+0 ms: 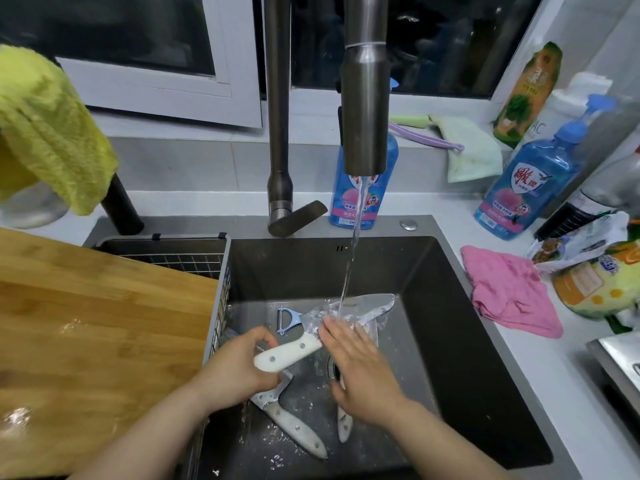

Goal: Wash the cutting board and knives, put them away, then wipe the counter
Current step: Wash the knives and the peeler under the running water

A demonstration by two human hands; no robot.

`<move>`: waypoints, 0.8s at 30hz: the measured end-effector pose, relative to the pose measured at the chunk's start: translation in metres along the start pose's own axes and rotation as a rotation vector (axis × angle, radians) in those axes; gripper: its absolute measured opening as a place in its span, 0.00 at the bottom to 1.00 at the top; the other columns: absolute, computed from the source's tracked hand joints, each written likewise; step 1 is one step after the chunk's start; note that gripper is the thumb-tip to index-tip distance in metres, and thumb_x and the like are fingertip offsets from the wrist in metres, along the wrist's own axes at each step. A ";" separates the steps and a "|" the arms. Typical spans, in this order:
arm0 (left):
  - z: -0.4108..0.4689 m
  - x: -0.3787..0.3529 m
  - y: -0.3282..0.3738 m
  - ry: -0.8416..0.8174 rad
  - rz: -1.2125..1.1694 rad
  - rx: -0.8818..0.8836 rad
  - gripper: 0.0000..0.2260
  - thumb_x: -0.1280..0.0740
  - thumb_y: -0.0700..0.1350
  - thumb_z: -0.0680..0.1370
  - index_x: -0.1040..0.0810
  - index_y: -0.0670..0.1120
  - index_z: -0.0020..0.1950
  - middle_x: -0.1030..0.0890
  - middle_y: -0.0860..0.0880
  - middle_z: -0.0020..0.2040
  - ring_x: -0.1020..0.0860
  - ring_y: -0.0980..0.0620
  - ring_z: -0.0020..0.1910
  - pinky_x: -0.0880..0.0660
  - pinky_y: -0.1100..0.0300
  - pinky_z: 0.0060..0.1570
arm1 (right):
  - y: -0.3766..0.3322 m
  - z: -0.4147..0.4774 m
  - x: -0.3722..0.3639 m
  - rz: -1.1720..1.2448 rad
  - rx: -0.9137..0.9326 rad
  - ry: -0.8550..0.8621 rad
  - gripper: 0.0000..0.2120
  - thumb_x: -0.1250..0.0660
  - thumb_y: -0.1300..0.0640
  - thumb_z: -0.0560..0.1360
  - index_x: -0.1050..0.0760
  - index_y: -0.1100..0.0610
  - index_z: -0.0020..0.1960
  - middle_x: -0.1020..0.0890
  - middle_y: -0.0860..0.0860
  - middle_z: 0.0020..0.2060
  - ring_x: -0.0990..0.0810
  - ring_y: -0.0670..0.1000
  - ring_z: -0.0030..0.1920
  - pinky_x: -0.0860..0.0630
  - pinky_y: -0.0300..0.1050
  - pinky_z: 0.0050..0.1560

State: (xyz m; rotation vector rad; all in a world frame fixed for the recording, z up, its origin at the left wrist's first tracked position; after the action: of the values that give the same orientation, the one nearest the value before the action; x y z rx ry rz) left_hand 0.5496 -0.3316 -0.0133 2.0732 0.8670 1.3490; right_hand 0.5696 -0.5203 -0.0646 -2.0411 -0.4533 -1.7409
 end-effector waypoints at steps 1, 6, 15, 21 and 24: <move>-0.001 0.000 0.000 -0.003 -0.003 0.004 0.14 0.28 0.39 0.68 0.31 0.54 0.41 0.26 0.53 0.34 0.29 0.63 0.20 0.37 0.71 0.22 | 0.003 0.000 0.001 0.010 -0.017 0.029 0.47 0.26 0.47 0.56 0.40 0.56 0.70 0.29 0.48 0.68 0.29 0.47 0.67 0.59 0.43 0.72; -0.002 -0.005 -0.001 -0.008 0.001 0.007 0.14 0.28 0.39 0.68 0.31 0.54 0.40 0.25 0.52 0.33 0.30 0.65 0.20 0.38 0.70 0.22 | 0.022 0.002 0.014 0.198 -0.140 0.193 0.37 0.41 0.59 0.76 0.62 0.57 0.75 0.64 0.43 0.67 0.64 0.47 0.74 0.76 0.34 0.67; -0.006 -0.004 -0.002 -0.012 -0.020 0.011 0.14 0.28 0.38 0.67 0.30 0.54 0.41 0.25 0.51 0.35 0.30 0.65 0.19 0.38 0.72 0.21 | 0.034 -0.005 0.015 0.113 -0.224 0.173 0.37 0.41 0.60 0.76 0.60 0.55 0.76 0.62 0.47 0.73 0.60 0.50 0.76 0.73 0.38 0.67; -0.006 -0.006 0.000 -0.012 -0.014 0.015 0.13 0.29 0.39 0.68 0.30 0.54 0.41 0.23 0.51 0.37 0.30 0.65 0.19 0.38 0.72 0.20 | 0.000 -0.011 -0.003 -0.083 -0.059 0.073 0.49 0.24 0.44 0.44 0.32 0.54 0.64 0.21 0.48 0.61 0.22 0.47 0.61 0.54 0.45 0.69; -0.006 -0.005 -0.001 0.003 -0.022 0.014 0.14 0.29 0.38 0.68 0.30 0.54 0.41 0.25 0.52 0.35 0.30 0.63 0.19 0.38 0.72 0.20 | 0.003 -0.015 0.005 -0.012 -0.085 0.051 0.47 0.24 0.46 0.50 0.34 0.55 0.66 0.26 0.47 0.65 0.25 0.47 0.63 0.53 0.44 0.68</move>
State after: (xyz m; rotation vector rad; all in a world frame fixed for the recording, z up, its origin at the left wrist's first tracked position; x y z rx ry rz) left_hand 0.5422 -0.3347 -0.0148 2.0667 0.9004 1.3381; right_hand 0.5595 -0.5305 -0.0583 -2.0500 -0.3830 -1.8445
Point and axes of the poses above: each hand's wrist, its own z-axis towards the middle knuckle, its own x-axis out of the back of the hand, y = z × x, the point moved 2 cm from there along z, towards the middle knuckle
